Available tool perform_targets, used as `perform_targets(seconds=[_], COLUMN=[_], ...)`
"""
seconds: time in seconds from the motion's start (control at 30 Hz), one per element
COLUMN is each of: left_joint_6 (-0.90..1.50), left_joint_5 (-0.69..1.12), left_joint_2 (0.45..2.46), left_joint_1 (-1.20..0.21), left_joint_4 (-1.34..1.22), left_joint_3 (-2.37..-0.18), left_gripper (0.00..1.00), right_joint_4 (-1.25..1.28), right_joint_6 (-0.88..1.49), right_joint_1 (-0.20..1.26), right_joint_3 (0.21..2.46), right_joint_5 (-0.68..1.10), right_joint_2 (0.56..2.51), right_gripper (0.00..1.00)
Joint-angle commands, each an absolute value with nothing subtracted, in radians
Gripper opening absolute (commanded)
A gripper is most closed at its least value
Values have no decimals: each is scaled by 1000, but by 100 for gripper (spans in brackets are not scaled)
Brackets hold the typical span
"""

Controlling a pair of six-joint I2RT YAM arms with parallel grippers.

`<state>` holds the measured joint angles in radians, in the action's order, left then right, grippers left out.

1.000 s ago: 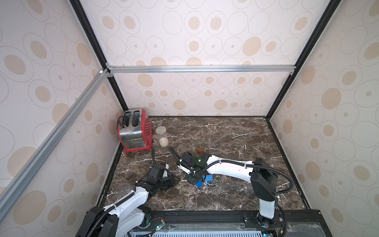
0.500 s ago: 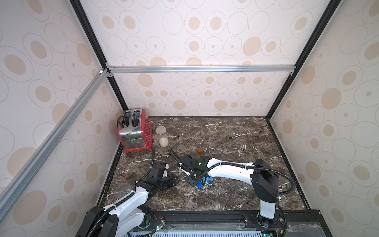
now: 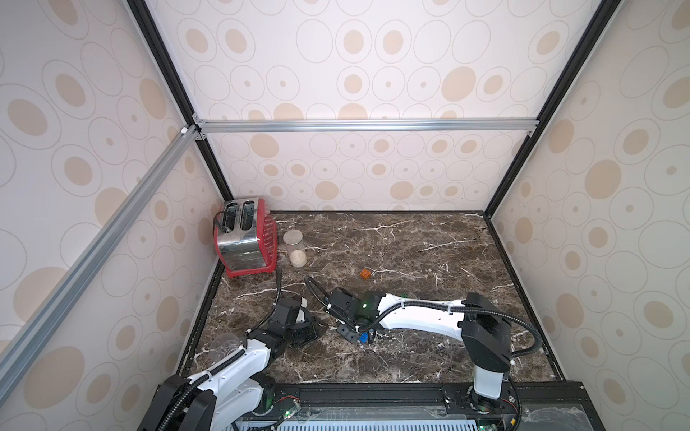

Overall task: Assemble a heart with lego
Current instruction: Assemble the lego brick with the lego brick.

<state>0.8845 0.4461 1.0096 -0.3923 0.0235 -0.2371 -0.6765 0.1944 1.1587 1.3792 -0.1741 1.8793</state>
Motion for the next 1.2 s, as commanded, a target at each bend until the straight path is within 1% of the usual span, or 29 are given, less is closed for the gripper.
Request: perform_targets(seconds=[0.0, 0.1, 0.33, 0.57, 0.7, 0.9, 1.03, 1.17], left_joint_6=[864, 862, 861, 856, 854, 856, 854, 854], left_joint_5=[442, 443, 435, 420, 416, 413, 408, 408], left_joint_2=[1002, 1000, 993, 978, 970, 966, 966, 964], left_joint_1=[-386, -386, -385, -386, -386, -387, -387, -386], left_joint_4=[32, 34, 44, 66, 73, 78, 85, 91], left_joint_3=[-241, -242, -244, -249, -250, -251, -255, -256], left_gripper=[45, 45, 45, 45, 45, 46, 46, 47], right_joint_4=[-759, -775, -789, -779, -760, -768, -785, -780], right_joint_6=[203, 196, 192, 141, 51, -72, -125, -132], right_joint_1=[1163, 1142, 1145, 1143, 1133, 1108, 1105, 1103], right_joint_3=[1341, 1342, 1341, 1370, 1384, 1414, 1429, 1440], right_joint_5=[-141, -69, -133, -163, -130, -39, -31, -21], right_joint_2=[1924, 1951, 1981, 1920, 1879, 1887, 1923, 1911], right_gripper=[14, 14, 14, 13, 14, 15, 18, 32])
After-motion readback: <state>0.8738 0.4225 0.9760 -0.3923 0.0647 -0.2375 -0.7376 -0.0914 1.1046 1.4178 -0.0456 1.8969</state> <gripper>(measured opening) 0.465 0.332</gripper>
